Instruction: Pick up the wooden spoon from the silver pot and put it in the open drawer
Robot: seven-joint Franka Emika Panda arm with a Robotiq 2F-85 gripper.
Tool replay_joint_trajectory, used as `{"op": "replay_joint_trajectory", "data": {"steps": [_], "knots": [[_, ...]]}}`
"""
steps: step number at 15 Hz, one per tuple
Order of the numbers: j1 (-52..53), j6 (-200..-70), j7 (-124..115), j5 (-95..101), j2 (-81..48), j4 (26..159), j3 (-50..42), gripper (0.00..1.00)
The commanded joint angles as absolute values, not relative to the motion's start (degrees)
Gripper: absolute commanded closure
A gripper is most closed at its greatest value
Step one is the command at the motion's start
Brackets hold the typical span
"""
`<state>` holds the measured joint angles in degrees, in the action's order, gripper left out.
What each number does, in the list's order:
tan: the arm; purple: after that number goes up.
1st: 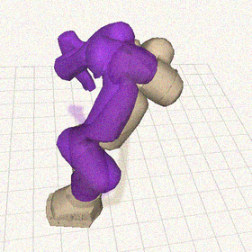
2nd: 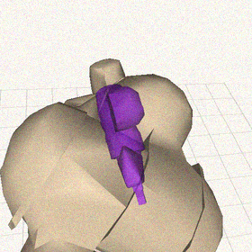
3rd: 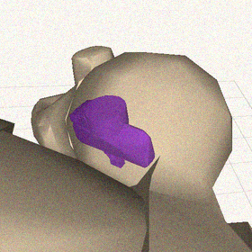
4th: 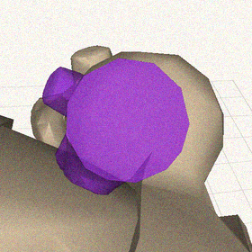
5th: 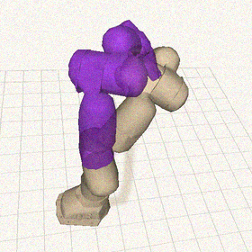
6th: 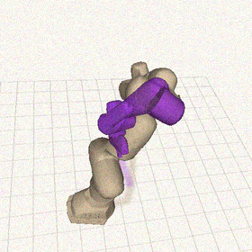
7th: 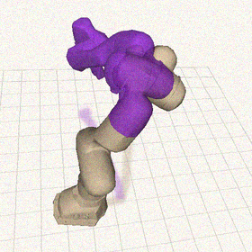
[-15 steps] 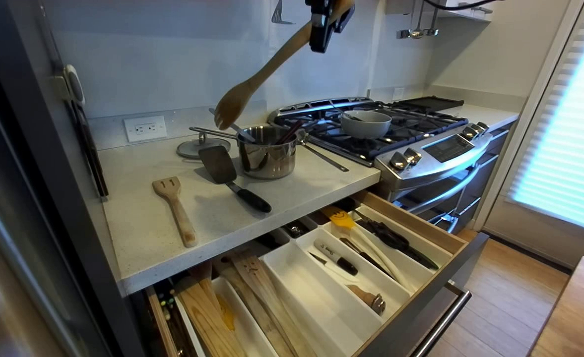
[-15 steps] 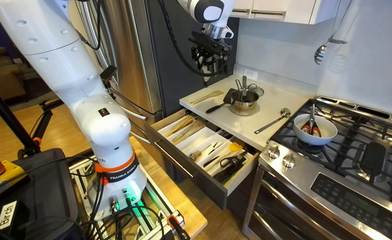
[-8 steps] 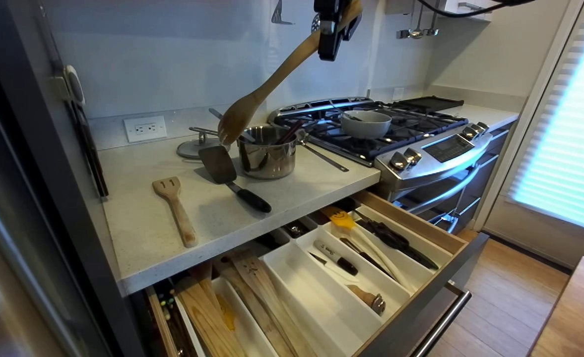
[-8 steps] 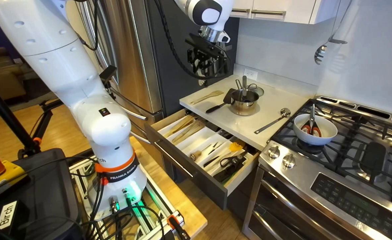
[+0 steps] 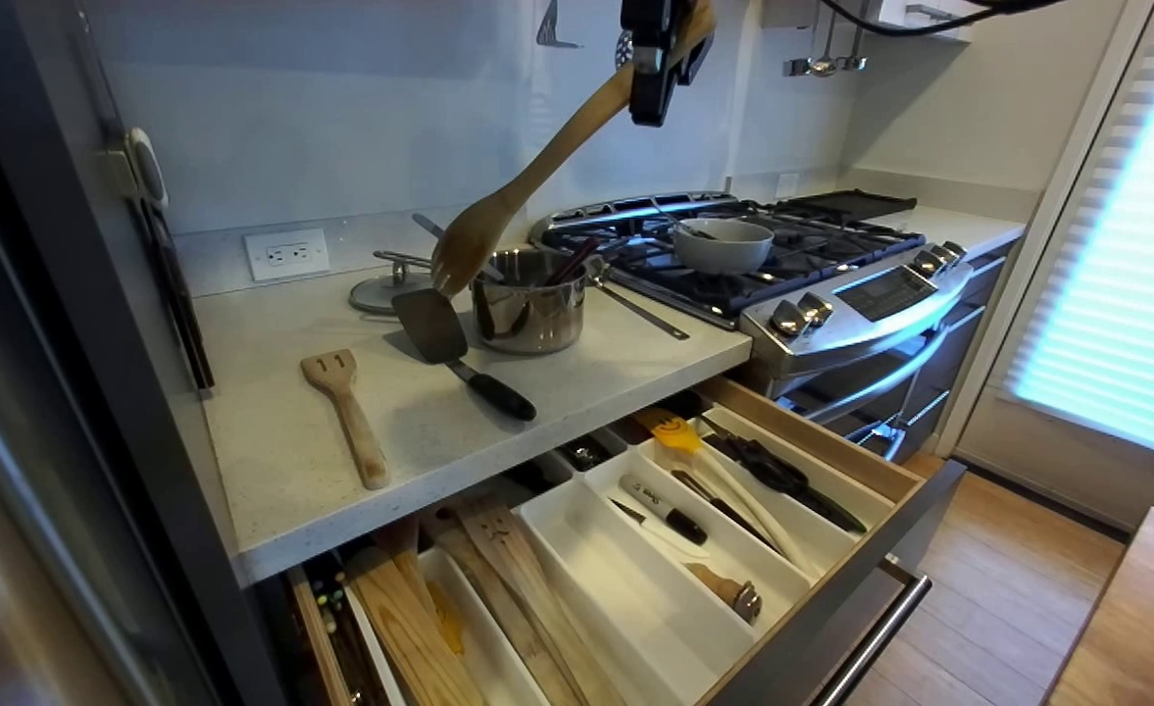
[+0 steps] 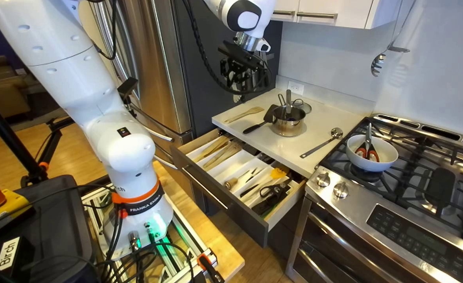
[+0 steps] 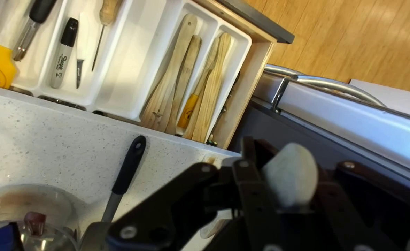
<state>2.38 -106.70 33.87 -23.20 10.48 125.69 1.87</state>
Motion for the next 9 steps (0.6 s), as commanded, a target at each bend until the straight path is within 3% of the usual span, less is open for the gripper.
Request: {"op": "replay_joint_trajectory", "data": {"steps": [1,7,8,9], "knots": [[4.4,-108.1,32.1,-20.3,13.2,132.3,2.8,0.98],[9.6,-107.3,26.7,-19.0,17.2,142.1,7.1,0.98],[8.5,-106.6,29.3,-19.3,14.1,137.9,5.0,0.91],[9.5,-106.6,28.3,-19.3,14.7,139.3,5.8,0.91]]}}
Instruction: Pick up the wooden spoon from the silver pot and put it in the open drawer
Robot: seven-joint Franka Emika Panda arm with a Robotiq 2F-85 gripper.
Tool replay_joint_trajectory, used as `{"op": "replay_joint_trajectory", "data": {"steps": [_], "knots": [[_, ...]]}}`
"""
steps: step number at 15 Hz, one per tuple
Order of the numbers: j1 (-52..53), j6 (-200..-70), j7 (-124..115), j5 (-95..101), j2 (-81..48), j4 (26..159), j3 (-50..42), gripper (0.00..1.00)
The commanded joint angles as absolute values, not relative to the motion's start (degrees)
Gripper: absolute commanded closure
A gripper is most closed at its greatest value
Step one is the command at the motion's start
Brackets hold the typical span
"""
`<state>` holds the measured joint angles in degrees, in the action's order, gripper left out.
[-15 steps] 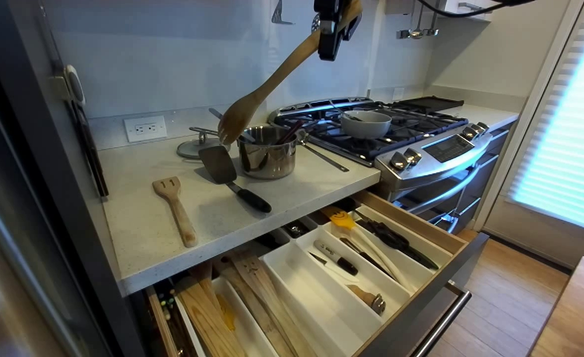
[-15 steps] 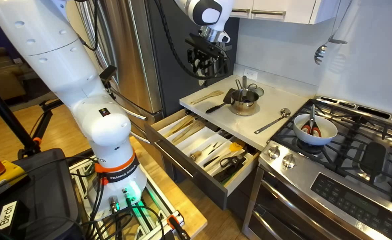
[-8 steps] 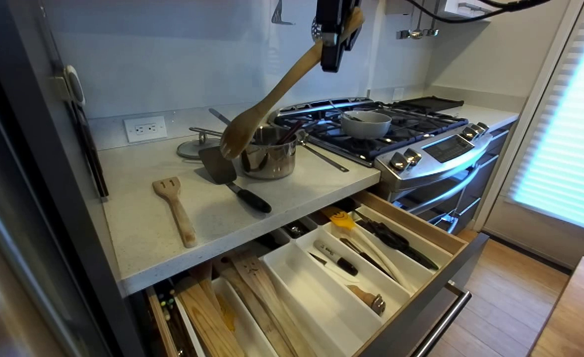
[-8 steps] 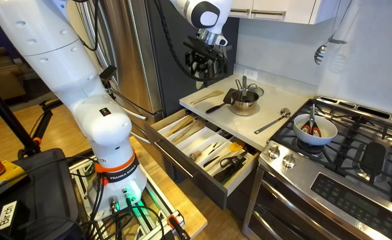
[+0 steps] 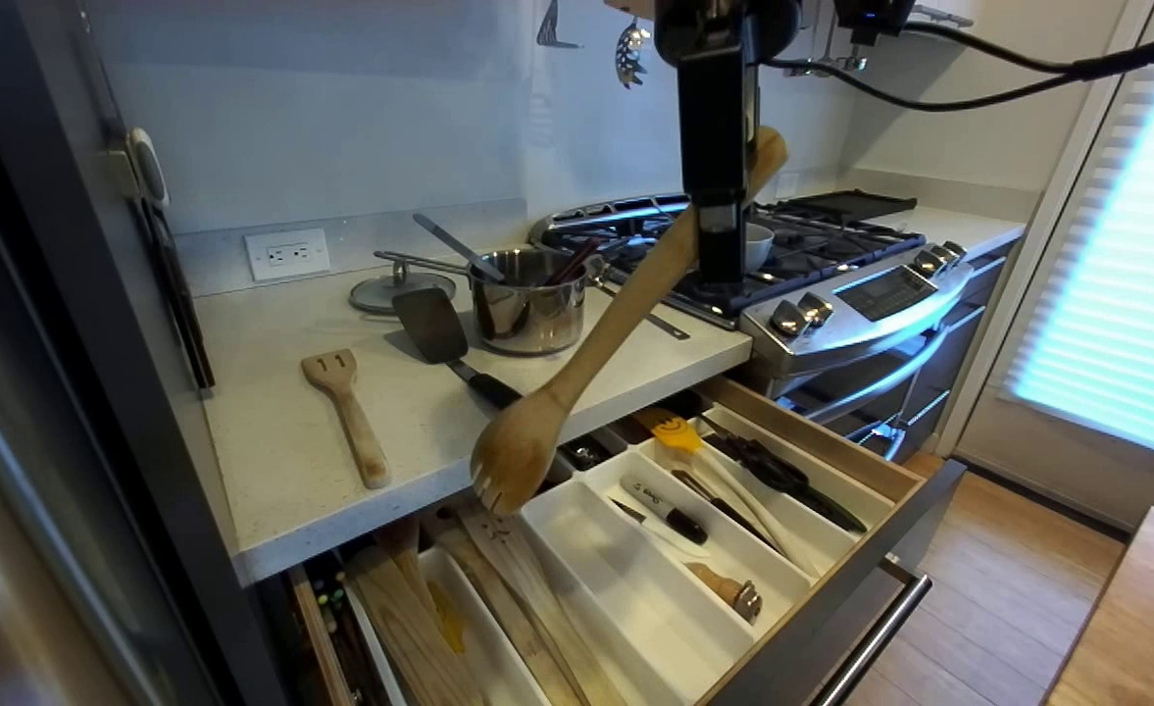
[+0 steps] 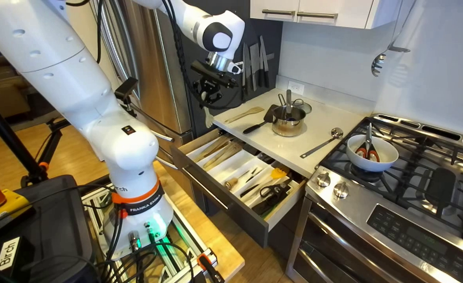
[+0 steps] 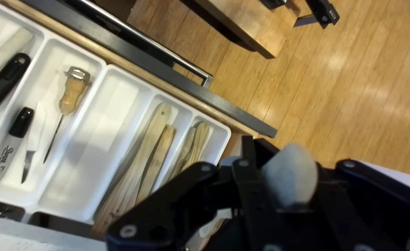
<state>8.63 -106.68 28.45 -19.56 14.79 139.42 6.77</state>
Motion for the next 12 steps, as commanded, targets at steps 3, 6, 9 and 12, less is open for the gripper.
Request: {"op": "replay_joint_trajectory", "data": {"steps": [3,6,9,12], "knots": [[10.5,-106.6,27.2,-19.3,15.6,140.7,6.6,0.91],[10.4,-106.6,27.2,-19.3,15.8,140.8,6.4,0.91],[10.4,-106.6,27.2,-19.3,15.8,140.8,6.4,0.91],[10.4,-106.6,27.2,-19.3,15.8,140.8,6.4,0.91]]}}
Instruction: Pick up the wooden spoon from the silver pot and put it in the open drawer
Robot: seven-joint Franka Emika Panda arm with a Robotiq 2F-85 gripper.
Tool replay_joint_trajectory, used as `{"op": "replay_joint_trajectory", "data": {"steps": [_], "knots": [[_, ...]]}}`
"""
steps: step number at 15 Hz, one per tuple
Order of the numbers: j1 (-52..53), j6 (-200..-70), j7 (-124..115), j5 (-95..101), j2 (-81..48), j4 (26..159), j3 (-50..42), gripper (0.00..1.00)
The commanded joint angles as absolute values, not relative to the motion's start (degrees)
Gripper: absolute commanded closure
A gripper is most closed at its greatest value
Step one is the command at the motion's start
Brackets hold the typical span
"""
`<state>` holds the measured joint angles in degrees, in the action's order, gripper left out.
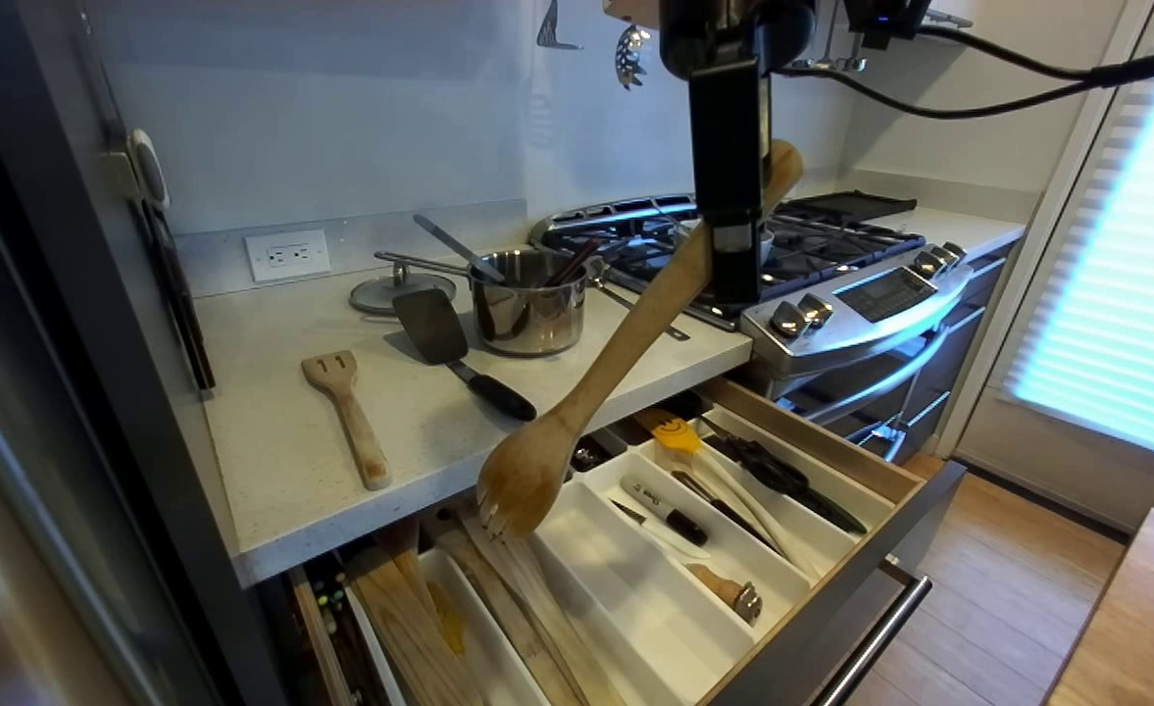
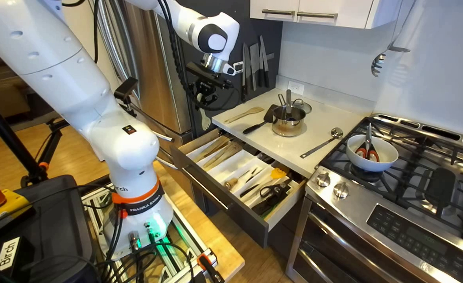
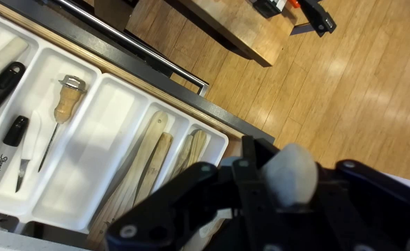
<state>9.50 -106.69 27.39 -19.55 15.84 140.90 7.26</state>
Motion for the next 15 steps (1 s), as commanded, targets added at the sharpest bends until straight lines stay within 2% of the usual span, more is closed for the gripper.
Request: {"op": "replay_joint_trajectory", "data": {"steps": [1,13,14,15], "knots": [[10.4,-106.6,27.2,-19.3,15.8,140.8,6.4,0.91],[10.4,-106.6,27.2,-19.3,15.8,140.8,6.4,0.91],[10.4,-107.4,26.9,-19.1,16.4,141.7,6.5,0.98],[10.5,-108.0,27.0,-19.3,17.2,142.9,6.5,0.98]]}}
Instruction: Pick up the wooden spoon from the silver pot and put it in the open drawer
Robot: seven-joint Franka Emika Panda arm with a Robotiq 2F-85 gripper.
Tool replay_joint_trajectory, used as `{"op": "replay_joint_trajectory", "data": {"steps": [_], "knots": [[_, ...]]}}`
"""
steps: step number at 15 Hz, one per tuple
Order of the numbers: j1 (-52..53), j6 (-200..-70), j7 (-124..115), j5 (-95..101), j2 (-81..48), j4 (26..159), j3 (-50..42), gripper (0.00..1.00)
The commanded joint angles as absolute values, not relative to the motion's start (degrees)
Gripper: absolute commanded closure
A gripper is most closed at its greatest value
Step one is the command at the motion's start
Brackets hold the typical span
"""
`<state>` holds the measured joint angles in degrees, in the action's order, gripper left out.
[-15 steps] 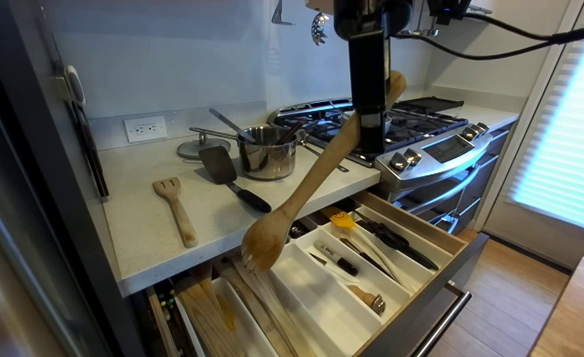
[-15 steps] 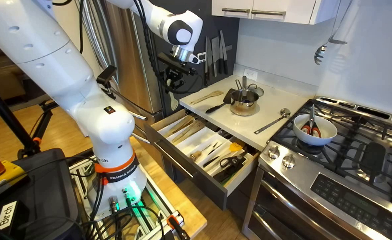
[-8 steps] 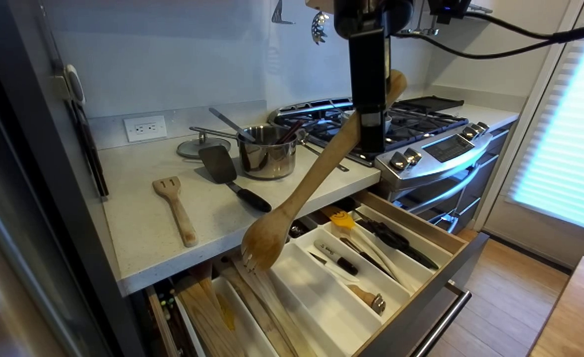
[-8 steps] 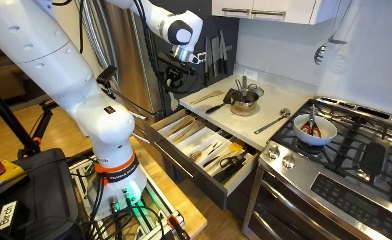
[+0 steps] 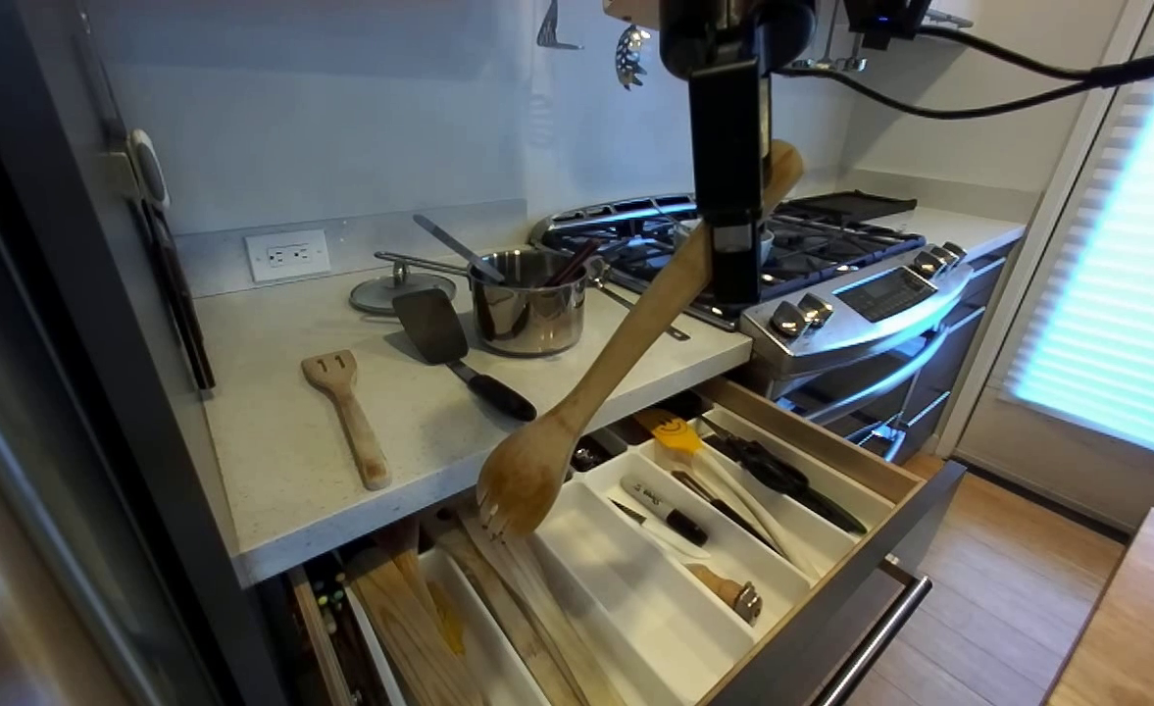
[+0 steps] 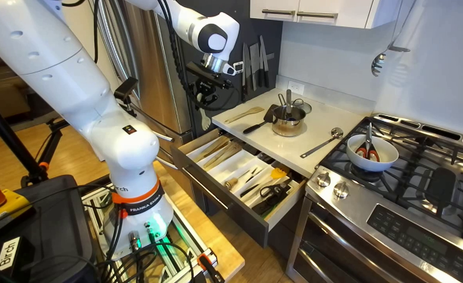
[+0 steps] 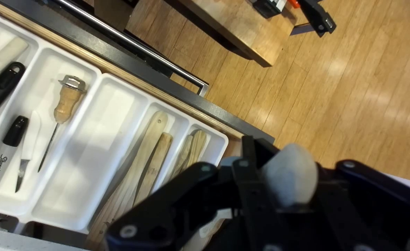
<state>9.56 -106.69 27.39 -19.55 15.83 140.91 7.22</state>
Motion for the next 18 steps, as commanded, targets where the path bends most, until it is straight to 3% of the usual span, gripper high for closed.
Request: {"op": "replay_joint_trajectory", "data": {"steps": [1,9,10,13,14,18], "knots": [[10.5,-108.5,26.6,-19.0,17.7,143.9,6.8,0.98],[12.1,-109.8,25.1,-19.8,19.0,148.8,7.3,0.98],[12.0,-108.8,26.3,-19.3,17.1,146.4,6.7,0.91],[12.3,-108.8,26.0,-19.4,17.2,147.2,6.8,0.91],[12.3,-108.8,26.0,-19.4,17.2,147.2,6.8,0.98],[13.2,-123.7,19.3,-13.3,19.2,154.2,11.2,0.98]]}}
